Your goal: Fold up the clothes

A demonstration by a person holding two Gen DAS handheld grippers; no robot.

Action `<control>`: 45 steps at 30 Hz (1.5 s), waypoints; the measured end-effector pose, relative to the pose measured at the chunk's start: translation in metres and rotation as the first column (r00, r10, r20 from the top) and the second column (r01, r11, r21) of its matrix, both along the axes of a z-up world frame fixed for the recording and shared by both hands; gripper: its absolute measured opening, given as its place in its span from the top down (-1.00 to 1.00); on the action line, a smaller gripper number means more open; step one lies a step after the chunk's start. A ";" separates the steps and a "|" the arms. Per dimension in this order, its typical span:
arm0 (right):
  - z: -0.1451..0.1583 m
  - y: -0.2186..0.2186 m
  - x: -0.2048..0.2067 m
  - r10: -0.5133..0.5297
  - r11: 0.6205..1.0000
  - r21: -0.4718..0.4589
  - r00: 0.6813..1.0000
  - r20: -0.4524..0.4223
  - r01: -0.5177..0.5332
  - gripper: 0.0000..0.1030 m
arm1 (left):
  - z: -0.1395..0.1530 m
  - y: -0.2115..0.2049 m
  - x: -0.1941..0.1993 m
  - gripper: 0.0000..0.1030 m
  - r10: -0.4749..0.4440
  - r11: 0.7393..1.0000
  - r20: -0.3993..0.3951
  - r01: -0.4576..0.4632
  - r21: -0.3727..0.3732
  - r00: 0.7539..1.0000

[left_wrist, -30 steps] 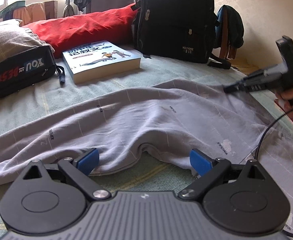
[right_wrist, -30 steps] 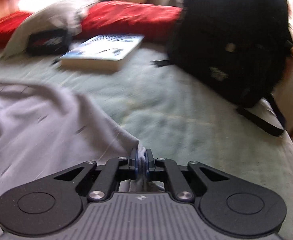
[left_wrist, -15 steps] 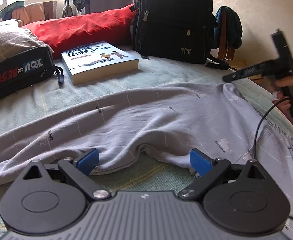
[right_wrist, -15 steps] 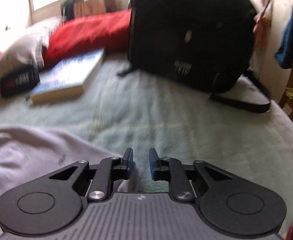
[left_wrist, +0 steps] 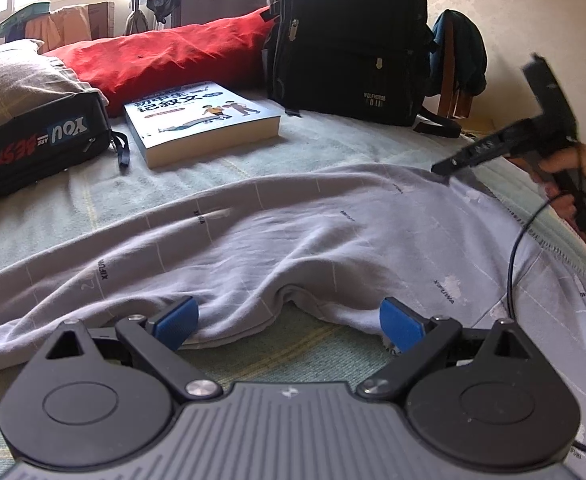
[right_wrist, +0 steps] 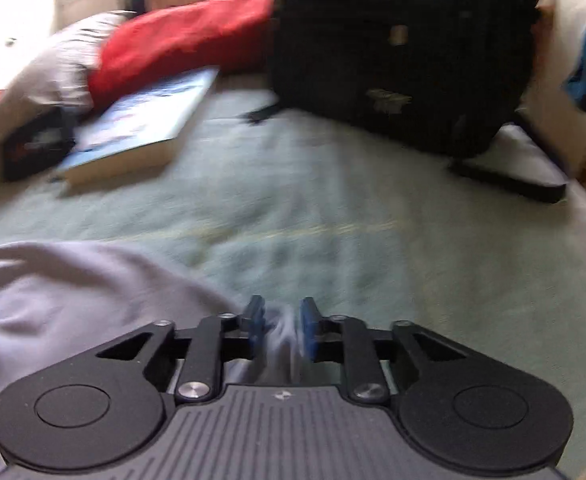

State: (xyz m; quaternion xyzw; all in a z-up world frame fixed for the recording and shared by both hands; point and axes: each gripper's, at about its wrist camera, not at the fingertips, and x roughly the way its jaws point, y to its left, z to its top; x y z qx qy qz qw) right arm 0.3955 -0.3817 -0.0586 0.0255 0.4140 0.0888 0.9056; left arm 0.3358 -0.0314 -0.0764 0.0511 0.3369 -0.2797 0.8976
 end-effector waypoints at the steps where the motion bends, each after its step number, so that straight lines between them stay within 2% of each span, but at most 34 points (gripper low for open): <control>1: 0.001 0.002 -0.008 0.036 0.999 0.021 0.999 0.002 -0.036 0.56 | 0.000 0.000 0.000 -0.88 0.000 1.000 0.000 0.000 0.001 1.000; 8: 0.018 0.015 -0.040 0.176 0.984 0.012 0.983 0.052 -0.177 0.54 | -0.002 -0.004 -0.001 -0.88 -0.006 1.000 0.000 0.006 0.015 1.000; 11: 0.026 0.018 -0.051 0.218 0.976 0.007 0.973 0.078 -0.219 0.39 | -0.002 -0.004 -0.001 -0.88 -0.006 1.000 0.000 0.006 0.013 1.000; 13: 0.032 0.006 -0.042 0.158 0.984 0.063 0.981 0.114 -0.166 0.23 | -0.002 -0.003 -0.001 -0.88 -0.006 1.000 -0.002 0.006 0.011 1.000; 17: 0.020 -0.012 -0.013 0.011 0.994 0.103 0.997 0.076 -0.019 0.22 | -0.004 -0.003 0.000 -0.88 -0.004 1.000 -0.005 0.004 0.016 1.000; 22: -0.003 -0.024 0.011 -0.124 0.979 0.165 0.992 0.025 0.118 0.22 | -0.004 -0.003 0.000 -0.88 -0.004 1.000 -0.008 0.004 0.017 1.000; 25: -0.011 -0.018 0.010 -0.104 0.981 0.168 0.994 0.017 0.099 0.22 | -0.005 -0.003 0.001 -0.88 -0.004 1.000 -0.009 0.004 0.017 1.000; 29: -0.010 0.002 -0.007 -0.031 0.995 0.098 0.998 0.047 0.026 0.22 | -0.005 -0.003 0.001 -0.88 -0.004 1.000 -0.009 0.005 0.020 1.000; 35: -0.010 0.035 -0.031 0.087 0.989 -0.128 0.991 0.100 -0.074 0.22 | -0.006 -0.004 0.000 -0.88 -0.007 1.000 -0.008 0.008 0.025 1.000; 36: -0.010 0.038 -0.032 0.106 0.984 -0.152 0.989 0.105 -0.089 0.29 | -0.006 -0.004 0.000 -0.88 -0.007 1.000 -0.008 0.008 0.025 1.000; 37: -0.010 0.042 -0.034 0.124 0.979 -0.176 0.986 0.109 -0.104 0.51 | -0.006 -0.004 0.000 -0.88 -0.007 1.000 -0.009 0.008 0.024 1.000; 39: -0.010 0.048 -0.035 0.165 0.969 -0.201 0.980 0.107 -0.141 0.80 | -0.006 -0.004 0.000 -0.88 -0.007 1.000 -0.009 0.008 0.024 1.000; 42: -0.005 0.051 -0.031 0.168 0.959 -0.250 0.977 0.128 -0.133 0.85 | -0.006 -0.003 0.000 -0.88 -0.008 1.000 -0.007 0.008 0.023 1.000; 45: 0.000 0.036 -0.008 0.082 0.966 -0.256 0.984 0.161 -0.038 0.90 | -0.006 -0.004 -0.001 -0.88 -0.007 1.000 -0.007 0.007 0.023 1.000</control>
